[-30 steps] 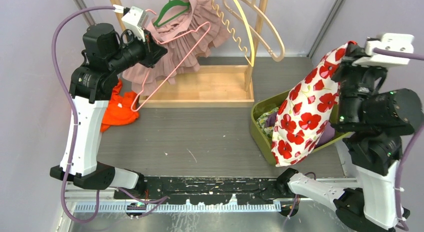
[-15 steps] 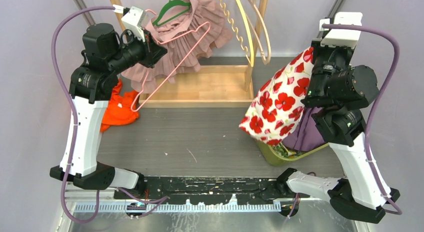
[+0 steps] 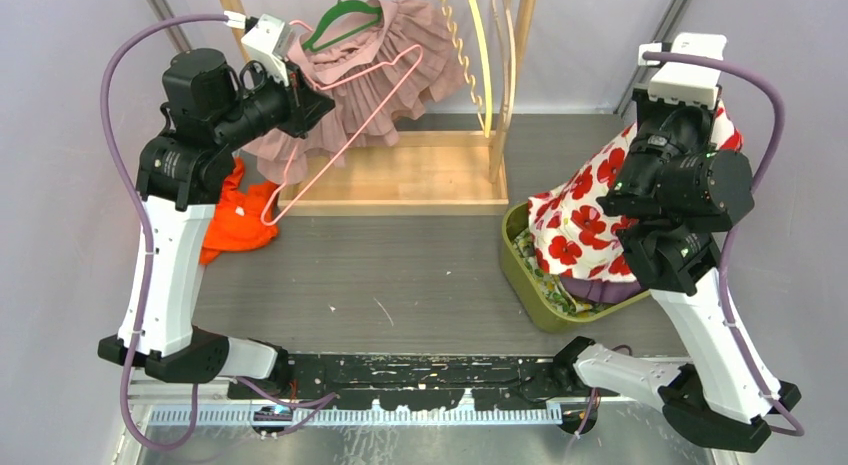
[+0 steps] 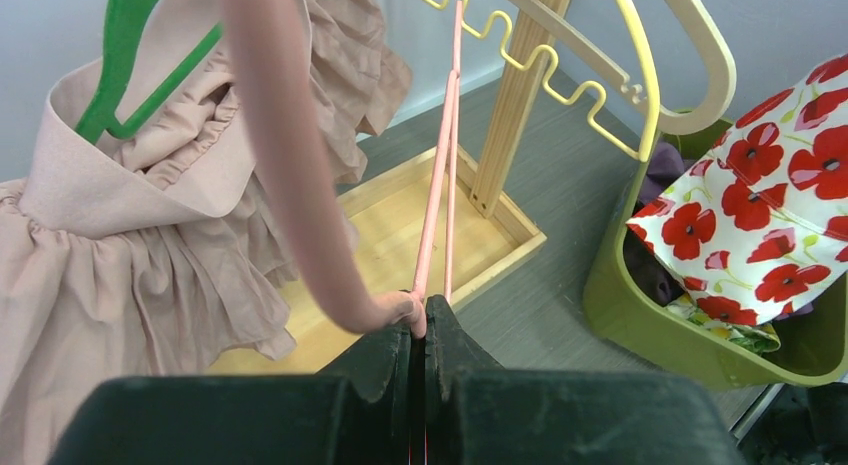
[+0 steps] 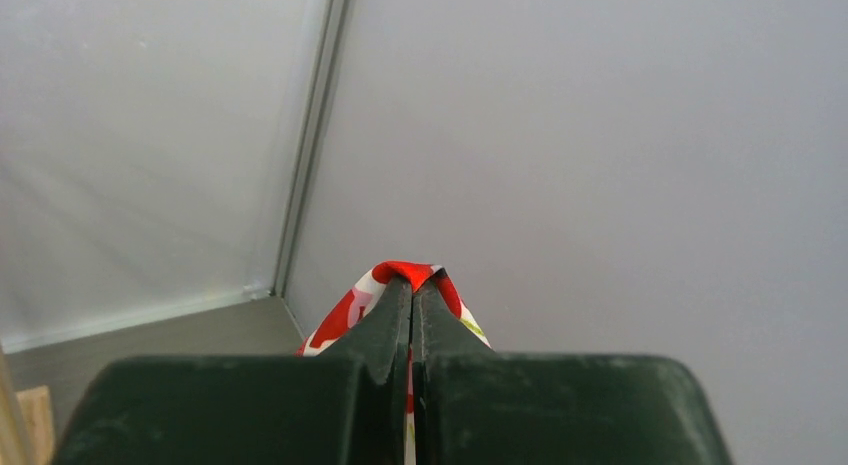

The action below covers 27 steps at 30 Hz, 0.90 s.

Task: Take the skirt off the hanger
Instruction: Place the skirt in the bin.

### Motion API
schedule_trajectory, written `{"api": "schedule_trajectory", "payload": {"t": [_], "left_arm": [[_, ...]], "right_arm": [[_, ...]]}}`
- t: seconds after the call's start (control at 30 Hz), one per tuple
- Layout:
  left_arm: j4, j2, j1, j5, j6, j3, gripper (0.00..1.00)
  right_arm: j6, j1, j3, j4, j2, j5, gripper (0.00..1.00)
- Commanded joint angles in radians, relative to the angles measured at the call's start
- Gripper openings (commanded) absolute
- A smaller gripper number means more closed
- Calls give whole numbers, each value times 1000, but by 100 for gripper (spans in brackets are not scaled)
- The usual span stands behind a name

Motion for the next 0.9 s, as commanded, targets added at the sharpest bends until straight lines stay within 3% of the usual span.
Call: {"api": "schedule_trajectory", "payload": {"t": [0.0,0.37,0.53,0.6,0.73,0.87], "left_arm": [[74,-28,-3,35,-21,-13,0],[74,-32,-4,41,-34,-48,0],[76,-16,-5,45,-41,-26,0],[77,-12,-4,47,-44,-26,0],[77,-1,-4,46,-45,-23,0],[75,18,-5,42,-39,-5,0]], "right_arm": [[6,-7,-80,19,-46,42,1],[443,-14,-359,-373,-208,110,1],[764,-14,-366,-714,-249,122,1],[899,-14,-366,-839,-259,113,10],[967,-14,-351,-900,-268,80,45],[936,-14,-295,-856,-269,44,58]]}}
